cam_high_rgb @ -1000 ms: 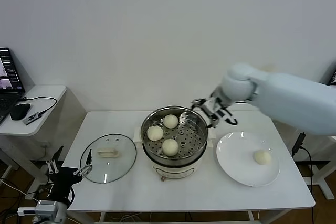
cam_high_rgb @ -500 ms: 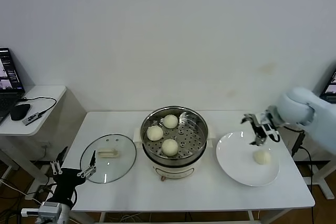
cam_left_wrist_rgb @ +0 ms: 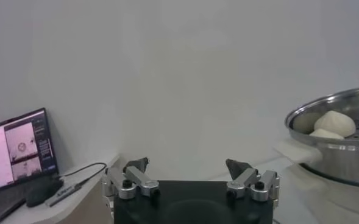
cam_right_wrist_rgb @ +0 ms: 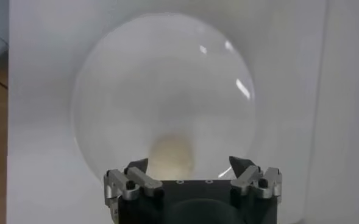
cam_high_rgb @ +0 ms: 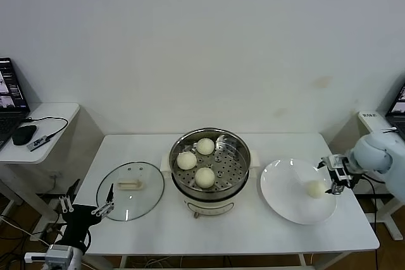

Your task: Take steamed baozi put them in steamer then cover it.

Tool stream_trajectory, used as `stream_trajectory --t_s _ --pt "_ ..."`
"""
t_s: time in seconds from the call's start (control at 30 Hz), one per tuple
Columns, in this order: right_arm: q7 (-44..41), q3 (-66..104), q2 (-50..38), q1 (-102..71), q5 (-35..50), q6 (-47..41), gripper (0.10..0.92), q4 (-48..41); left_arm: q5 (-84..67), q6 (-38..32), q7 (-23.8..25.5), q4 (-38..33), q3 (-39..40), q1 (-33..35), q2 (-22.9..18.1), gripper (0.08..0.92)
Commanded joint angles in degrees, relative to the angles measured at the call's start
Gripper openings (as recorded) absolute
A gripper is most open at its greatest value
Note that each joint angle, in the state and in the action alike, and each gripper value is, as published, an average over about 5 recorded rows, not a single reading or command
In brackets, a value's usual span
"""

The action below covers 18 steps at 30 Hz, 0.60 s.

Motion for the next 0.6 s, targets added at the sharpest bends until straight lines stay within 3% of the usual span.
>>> stream_trajectory --t_s 0.03,0.6 --pt "-0.6 5.5 6.8 -5.9 -3.6 2.6 0.823 -11.0 0.0 0.1 0.0 0.3 -0.3 0.1 0.1 0.823" --pt "-0.5 4.9 13.0 -5.1 -6.4 2.5 0.809 -17.4 0.0 0.1 0.0 0.3 -0.7 0.6 -0.5 0.823"
